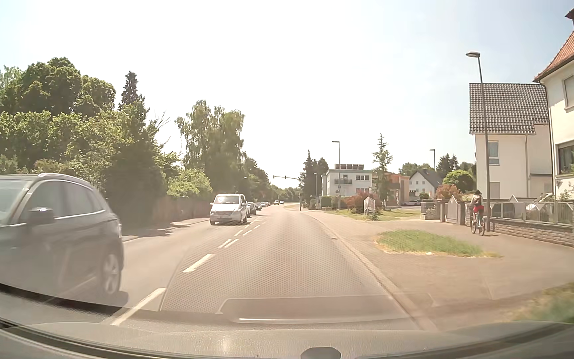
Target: Follow the waypoints while adhering to traffic rules and regulations
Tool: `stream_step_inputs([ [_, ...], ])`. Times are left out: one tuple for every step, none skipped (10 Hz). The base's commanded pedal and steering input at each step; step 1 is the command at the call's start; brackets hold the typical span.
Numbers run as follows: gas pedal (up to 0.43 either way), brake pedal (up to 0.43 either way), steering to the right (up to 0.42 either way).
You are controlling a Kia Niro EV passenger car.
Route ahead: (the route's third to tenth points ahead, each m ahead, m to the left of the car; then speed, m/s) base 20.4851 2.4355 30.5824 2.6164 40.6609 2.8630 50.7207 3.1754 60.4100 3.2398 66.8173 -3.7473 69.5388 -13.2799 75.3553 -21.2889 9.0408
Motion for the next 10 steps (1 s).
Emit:
stream_step_inputs([
  [0.0,0.0,0.005],
  [0.0,0.0,0.005],
  [0.0,0.0,0.003],
  [0.0,0.0,-0.002],
  [0.0,0.0,-0.006],
  [0.0,0.0,-0.009],
  [0.0,0.0,-0.011],
  [0.0,0.0,-0.011],
  [0.0,0.0,-0.011],
  [0.0,0.0,-0.011],
])
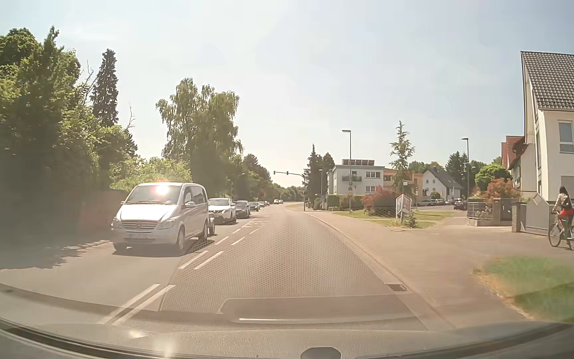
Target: Follow the waypoints while adhering to traffic rules and regulations
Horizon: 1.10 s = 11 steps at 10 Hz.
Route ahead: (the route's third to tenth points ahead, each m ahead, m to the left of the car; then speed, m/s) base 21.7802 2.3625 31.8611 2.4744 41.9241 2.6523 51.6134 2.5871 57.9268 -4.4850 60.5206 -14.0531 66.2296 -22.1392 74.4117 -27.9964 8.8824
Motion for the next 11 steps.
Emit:
stream_step_inputs([
  [0.0,0.0,-0.01],
  [0.0,0.0,-0.008],
  [0.0,0.0,-0.005],
  [0.0,0.0,-0.003],
  [0.0,0.0,-0.002],
  [0.0,0.0,0.0],
  [0.0,0.0,0.002],
  [0.0,0.0,0.002],
  [0.0,0.006,0.002],
  [0.0,0.006,0.004],
  [0.0,0.006,0.005],
])
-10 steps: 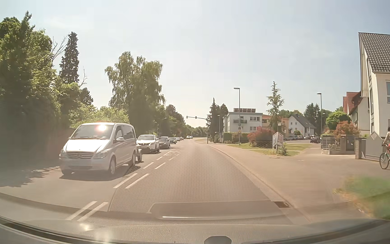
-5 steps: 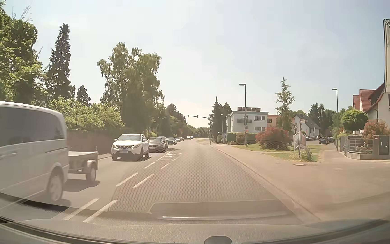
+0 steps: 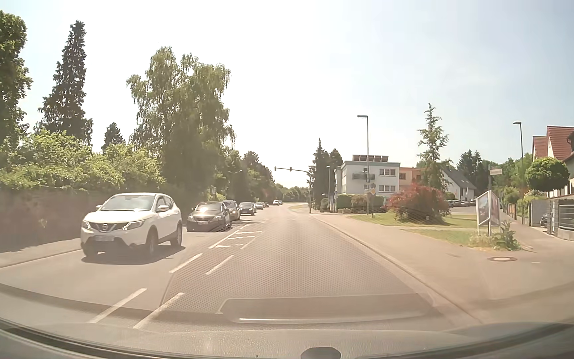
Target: Follow the waypoints while adhering to traffic rules and regulations
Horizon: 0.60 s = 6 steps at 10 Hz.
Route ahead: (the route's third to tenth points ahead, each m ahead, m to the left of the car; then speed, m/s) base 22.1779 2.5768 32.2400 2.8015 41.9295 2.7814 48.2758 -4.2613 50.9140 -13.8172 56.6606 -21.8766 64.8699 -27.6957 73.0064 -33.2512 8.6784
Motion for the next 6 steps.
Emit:
stream_step_inputs([
  [0.0,0.018,0.007],
  [0.0,0.024,0.008],
  [0.0,0.049,0.008],
  [0.0,0.079,0.008],
  [0.0,0.104,0.008],
  [0.0,0.122,0.007],
])
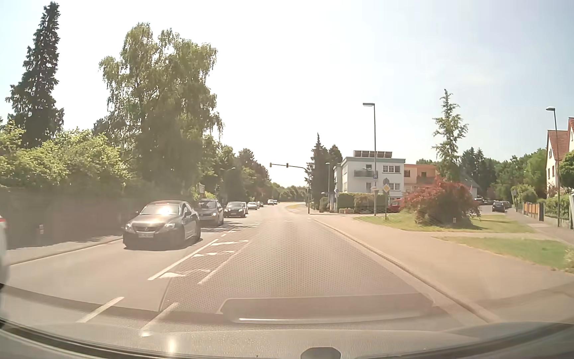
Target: Follow the waypoints while adhering to traffic rules and regulations
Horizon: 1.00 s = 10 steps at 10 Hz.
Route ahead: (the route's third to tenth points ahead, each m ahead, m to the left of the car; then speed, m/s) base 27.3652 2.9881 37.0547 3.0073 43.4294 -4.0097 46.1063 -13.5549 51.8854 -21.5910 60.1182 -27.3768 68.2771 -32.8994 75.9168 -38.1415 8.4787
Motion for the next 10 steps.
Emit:
stream_step_inputs([
  [0.0,0.146,0.007],
  [0.0,0.159,0.006],
  [0.0,0.165,0.005],
  [0.0,0.165,0.005],
  [0.0,0.165,0.005],
  [0.0,0.159,0.004],
  [0.0,0.165,0.002],
  [0.0,0.159,0.0],
  [0.0,0.159,-0.001],
  [0.0,0.159,-0.002],
])
